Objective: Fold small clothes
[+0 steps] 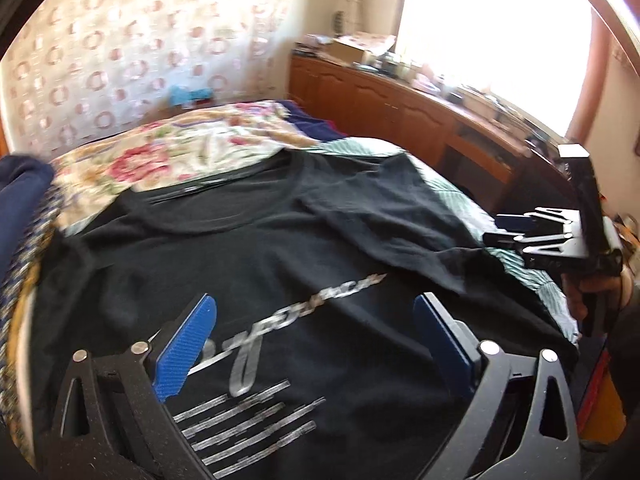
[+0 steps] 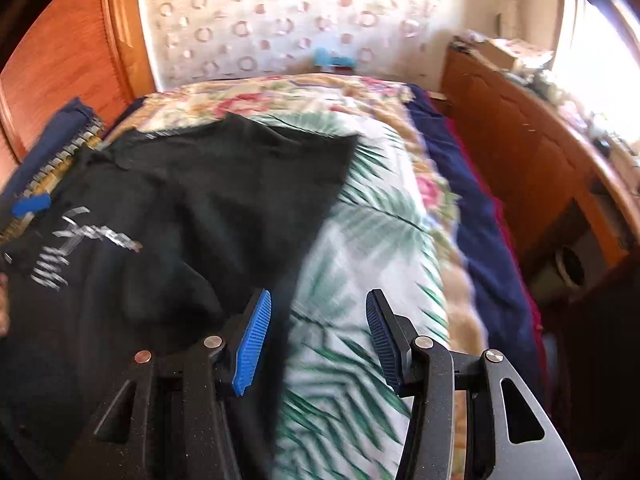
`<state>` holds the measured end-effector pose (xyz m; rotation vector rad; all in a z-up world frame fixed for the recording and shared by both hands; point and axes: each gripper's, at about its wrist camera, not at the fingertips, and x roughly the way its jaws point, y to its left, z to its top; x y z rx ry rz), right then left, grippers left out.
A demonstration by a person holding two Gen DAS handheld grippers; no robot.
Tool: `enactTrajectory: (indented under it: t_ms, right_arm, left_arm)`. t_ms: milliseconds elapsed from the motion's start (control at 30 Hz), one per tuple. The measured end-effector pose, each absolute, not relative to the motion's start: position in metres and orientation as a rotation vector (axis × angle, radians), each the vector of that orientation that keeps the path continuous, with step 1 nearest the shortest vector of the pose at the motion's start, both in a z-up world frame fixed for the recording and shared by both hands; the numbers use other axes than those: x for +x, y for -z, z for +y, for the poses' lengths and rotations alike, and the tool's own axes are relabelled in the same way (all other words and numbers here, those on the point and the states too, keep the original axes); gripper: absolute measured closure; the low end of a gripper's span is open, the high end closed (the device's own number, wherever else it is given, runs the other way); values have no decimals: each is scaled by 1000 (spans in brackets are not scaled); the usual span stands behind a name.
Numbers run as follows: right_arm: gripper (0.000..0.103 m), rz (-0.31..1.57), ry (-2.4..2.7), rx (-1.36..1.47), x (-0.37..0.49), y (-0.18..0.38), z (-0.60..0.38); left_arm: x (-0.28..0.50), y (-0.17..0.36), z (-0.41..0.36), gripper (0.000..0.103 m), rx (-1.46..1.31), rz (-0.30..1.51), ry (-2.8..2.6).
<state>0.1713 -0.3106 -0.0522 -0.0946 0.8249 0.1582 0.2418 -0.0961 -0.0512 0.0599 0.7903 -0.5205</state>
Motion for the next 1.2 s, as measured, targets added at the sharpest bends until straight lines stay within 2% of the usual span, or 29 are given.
enactTrajectory:
  t_ms: [100,300,500,533,567,633,667,700,1033,1167,1200]
  right_arm:
    - [51,832,-107,-74,165,58,-316]
    - [50,818,-53,-20,160,59,-311]
    - [34,804,-45,2,155,66,-316]
    - [31,807,-51,-5,154,66,-315]
    - [28,809,-47,-21,153,66,-312]
    - [26,812,-39,-21,155,68,-317]
    - [22,813,-52,-7,155,68,-318]
    - [20,816,-62,-7,154,68,-317]
    - [15,823,-74,-22,163,72,-324]
    - [14,824,-75,-25,164,72,-323]
    - [14,824,-74,-26,164,72,-323]
  left_arm:
    - [247,54,-120,16,78,816,584]
    - [251,68,-159,40,77,897,698]
    - [248,82,-186,52,75,960,755]
    - [248,84,-189,58,75,967,764]
    - [248,85,-191,60,77,968,766]
    - [249,86,-195,78,89,965,767]
    - [250,86,-195,82,83,968,770]
    - [250,85,-193,94,79,964,771]
    - [244,57,-147,96,44,910,710]
    - [242,59,-134,96,50,916,662]
    - [242,61,-131,93,41,921,662]
